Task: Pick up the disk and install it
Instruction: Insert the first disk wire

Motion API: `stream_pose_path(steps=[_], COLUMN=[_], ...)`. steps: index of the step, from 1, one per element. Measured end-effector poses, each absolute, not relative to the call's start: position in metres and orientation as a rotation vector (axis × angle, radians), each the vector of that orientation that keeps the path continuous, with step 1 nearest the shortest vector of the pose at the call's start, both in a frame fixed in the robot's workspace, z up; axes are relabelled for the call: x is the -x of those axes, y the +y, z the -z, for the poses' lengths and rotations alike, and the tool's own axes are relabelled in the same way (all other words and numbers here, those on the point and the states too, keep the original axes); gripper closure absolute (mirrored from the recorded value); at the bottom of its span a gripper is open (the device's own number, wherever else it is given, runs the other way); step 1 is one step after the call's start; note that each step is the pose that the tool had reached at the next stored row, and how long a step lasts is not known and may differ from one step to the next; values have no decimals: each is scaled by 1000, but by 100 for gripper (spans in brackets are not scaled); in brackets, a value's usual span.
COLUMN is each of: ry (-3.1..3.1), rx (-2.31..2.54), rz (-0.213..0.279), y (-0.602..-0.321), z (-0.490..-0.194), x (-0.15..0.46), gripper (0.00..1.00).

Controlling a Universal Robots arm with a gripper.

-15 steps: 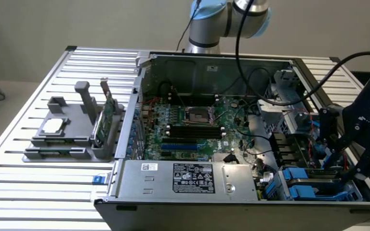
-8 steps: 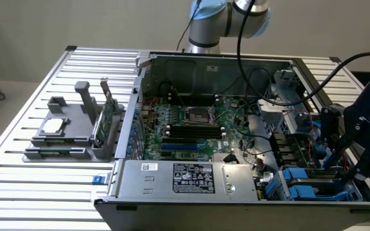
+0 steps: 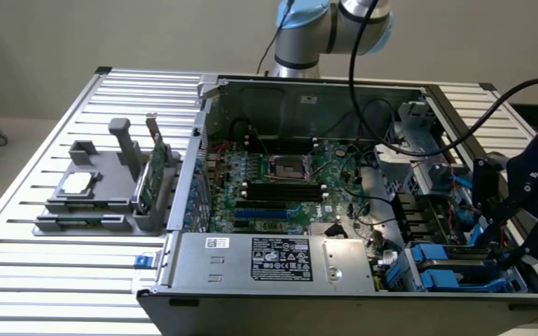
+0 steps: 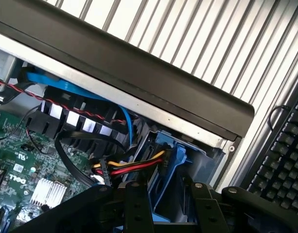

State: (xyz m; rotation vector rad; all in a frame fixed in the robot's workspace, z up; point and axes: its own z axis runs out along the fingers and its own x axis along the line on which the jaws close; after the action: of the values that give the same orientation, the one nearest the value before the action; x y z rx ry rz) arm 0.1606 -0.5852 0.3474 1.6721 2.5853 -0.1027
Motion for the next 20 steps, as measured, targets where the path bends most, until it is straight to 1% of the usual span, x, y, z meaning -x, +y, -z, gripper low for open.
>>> stream_pose_path(steps=[3,8,20], ry=[2591,2608,2605], rx=[-1678,-1695,-1735], rz=[89,37,-6], y=[-587,-590,-599], z=[-347,-347,-347], x=[-161,-161,-163], gripper=[63,63,63])
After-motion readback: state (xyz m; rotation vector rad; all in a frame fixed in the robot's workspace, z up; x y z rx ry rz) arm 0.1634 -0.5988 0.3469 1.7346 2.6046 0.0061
